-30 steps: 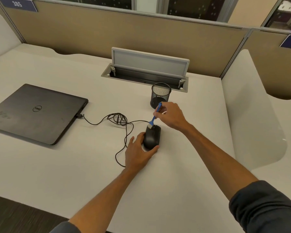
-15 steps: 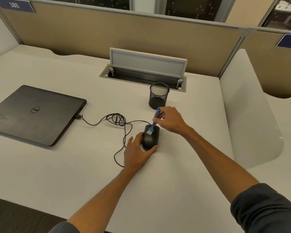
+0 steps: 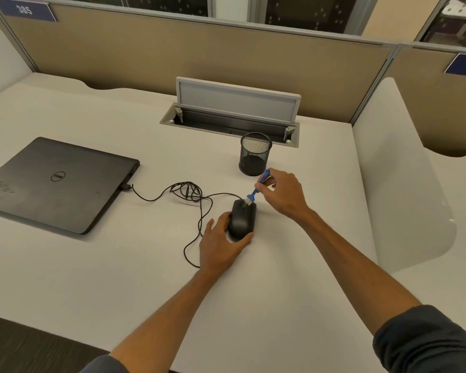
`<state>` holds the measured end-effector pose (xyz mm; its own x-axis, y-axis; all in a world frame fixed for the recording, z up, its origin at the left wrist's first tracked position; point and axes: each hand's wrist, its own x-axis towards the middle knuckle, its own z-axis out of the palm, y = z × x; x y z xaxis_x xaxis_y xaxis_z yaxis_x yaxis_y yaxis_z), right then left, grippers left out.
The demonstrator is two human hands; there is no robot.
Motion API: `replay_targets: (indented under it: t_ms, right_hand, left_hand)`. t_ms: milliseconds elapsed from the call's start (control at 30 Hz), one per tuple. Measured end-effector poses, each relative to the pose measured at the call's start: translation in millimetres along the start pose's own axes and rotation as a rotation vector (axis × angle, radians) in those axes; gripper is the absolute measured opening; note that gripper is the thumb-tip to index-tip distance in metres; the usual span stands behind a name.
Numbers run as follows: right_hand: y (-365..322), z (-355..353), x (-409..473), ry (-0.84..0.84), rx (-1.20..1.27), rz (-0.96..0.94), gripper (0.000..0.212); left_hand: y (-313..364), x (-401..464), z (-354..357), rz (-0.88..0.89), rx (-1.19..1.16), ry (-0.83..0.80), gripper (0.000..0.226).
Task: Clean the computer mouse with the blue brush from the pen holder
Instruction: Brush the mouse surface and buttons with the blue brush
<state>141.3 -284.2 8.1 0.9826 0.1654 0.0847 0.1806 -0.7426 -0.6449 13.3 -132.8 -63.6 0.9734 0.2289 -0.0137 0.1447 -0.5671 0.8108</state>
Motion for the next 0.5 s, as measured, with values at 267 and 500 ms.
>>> replay_targets:
  t_ms: [267, 500]
  right_hand:
    - [8.4, -1.8, -14.7, -0.178, 0.171, 0.015, 0.011]
    - [14.0, -5.3, -13.5, -0.044, 0.254, 0.064, 0.016]
  left_hand:
    - [0.5, 0.3, 0.5, 0.016, 0.001, 0.023, 0.077]
    - [1.1, -0.1, -0.2, 0.012, 0.008, 0.017, 0.081]
